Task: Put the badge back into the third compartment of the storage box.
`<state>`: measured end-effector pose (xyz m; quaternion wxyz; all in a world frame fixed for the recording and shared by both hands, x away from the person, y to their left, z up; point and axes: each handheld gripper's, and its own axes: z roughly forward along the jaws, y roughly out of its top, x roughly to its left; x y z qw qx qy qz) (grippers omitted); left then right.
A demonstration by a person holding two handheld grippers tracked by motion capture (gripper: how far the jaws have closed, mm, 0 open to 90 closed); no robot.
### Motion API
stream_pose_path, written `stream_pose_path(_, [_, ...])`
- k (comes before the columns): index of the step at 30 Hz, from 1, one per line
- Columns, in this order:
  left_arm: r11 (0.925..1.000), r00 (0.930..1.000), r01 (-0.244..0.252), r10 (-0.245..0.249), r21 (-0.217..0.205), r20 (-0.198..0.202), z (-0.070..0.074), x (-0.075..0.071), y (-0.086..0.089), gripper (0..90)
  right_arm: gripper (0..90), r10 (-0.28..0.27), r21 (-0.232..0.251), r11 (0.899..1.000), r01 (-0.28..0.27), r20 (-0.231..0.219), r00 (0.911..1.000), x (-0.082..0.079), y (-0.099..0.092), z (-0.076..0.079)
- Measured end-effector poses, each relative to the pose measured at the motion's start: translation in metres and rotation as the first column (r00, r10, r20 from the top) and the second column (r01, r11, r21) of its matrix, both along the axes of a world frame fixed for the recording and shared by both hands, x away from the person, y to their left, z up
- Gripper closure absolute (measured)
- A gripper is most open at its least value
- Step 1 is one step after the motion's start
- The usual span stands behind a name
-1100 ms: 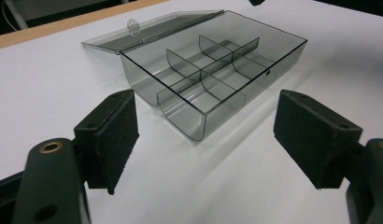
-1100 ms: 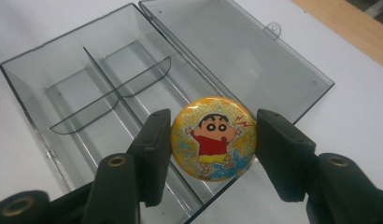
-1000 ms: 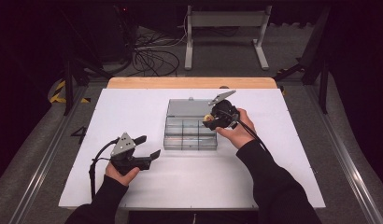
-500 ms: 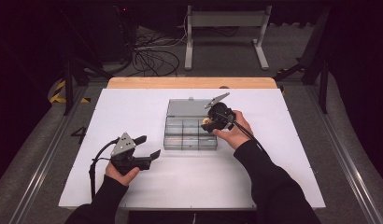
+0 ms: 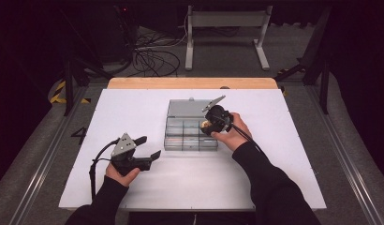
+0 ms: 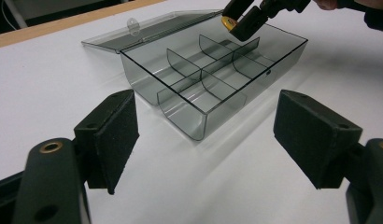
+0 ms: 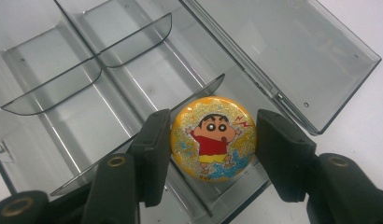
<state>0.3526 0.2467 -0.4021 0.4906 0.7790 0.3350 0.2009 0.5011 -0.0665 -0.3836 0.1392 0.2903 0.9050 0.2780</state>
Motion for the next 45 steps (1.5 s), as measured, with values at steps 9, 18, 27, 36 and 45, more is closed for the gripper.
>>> stream_pose_path(9, [1.0, 1.0, -0.001, 0.001, 0.002, 0.002, 0.0, 0.0, 0.0, 22.5, 47.3, 0.01, -0.017, 1.0, -0.01, -0.001, 1.0, 0.0, 0.002, -0.002])
stream_pose_path(18, [1.0, 1.0, -0.001, 0.001, 0.0, -0.001, 0.0, 0.0, 0.0, 22.5, 40.7, 0.013, -0.015, 1.0, -0.013, 0.011, 0.9998, 0.0, 0.003, -0.002])
stream_pose_path(27, [1.0, 1.0, 0.0, 0.0, 0.002, 0.004, 0.001, 0.001, 0.001, 22.5, 38.5, 0.003, 0.015, 1.0, -0.004, 0.042, 0.9991, -0.005, -0.001, 0.007])
stream_pose_path(36, [0.9998, 1.0, -0.005, 0.005, -0.018, 0.005, 0.008, 0.004, 0.005, 23.0, 52.4, -0.041, 0.148, 0.989, 0.027, 0.093, 0.9948, -0.014, -0.021, 0.029])
stream_pose_path(45, [0.9999, 0.9992, -0.008, 0.008, -0.013, -0.04, 0.014, 0.013, 0.004, 22.9, 47.3, -0.066, 0.227, 0.973, 0.043, 0.095, 0.9932, -0.017, -0.043, 0.031])
